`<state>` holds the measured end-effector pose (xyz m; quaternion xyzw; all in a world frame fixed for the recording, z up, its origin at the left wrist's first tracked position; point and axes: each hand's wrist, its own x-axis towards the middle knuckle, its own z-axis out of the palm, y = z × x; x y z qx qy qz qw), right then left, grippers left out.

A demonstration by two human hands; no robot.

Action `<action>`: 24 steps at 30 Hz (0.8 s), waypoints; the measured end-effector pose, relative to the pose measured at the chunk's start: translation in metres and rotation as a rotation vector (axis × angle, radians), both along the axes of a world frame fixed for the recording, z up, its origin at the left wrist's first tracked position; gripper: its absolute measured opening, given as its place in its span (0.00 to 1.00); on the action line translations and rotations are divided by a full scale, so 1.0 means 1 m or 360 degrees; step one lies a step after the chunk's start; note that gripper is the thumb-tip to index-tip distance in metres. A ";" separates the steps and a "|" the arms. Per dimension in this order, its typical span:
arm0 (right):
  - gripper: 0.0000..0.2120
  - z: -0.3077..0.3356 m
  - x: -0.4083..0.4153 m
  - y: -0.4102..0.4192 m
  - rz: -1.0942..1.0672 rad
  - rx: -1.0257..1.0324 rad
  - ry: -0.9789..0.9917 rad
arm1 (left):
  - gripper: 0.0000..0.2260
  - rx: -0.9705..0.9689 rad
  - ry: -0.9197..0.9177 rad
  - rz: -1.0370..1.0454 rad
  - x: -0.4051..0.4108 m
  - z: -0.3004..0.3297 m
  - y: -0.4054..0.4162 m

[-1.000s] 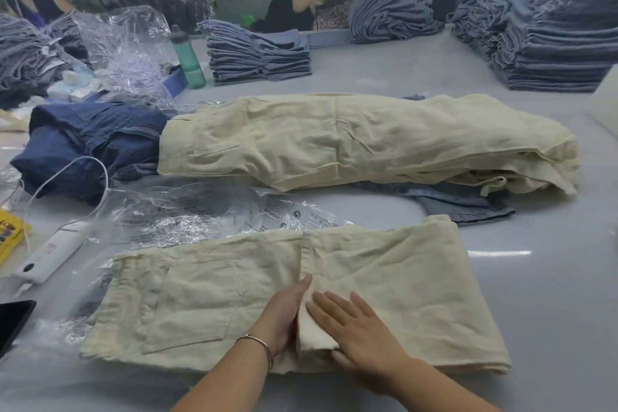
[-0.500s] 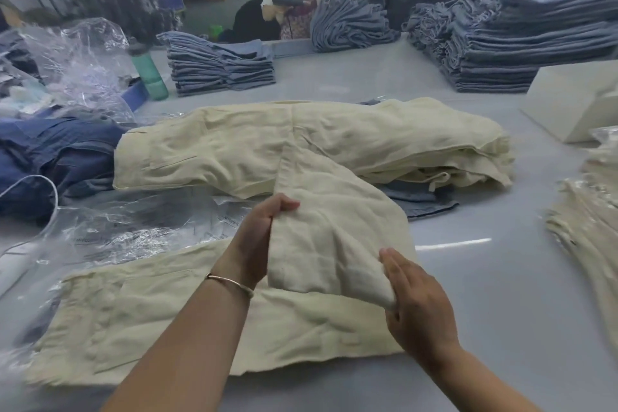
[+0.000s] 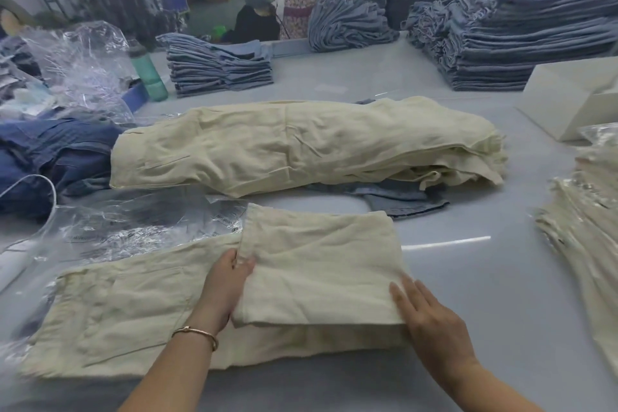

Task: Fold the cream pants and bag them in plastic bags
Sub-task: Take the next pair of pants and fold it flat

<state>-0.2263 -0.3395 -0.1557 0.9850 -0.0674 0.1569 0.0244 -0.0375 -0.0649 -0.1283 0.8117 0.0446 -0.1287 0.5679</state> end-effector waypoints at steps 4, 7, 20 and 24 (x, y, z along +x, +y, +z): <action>0.26 -0.015 -0.014 -0.004 0.0079 0.0073 -0.0148 | 0.03 0.0369 0.0012 -0.0060 -0.017 -0.026 0.006; 0.32 -0.016 -0.022 -0.007 0.0019 0.0144 0.0082 | 0.06 0.0452 0.0026 0.0021 -0.018 -0.031 0.008; 0.39 0.032 0.044 -0.016 -0.0818 0.1895 0.0323 | 0.26 0.1404 -0.1059 -0.0699 -0.087 -0.022 -0.045; 0.34 0.053 0.057 -0.017 -0.0419 0.2269 0.0121 | 0.27 0.1530 -0.0748 -0.0972 -0.096 -0.042 -0.058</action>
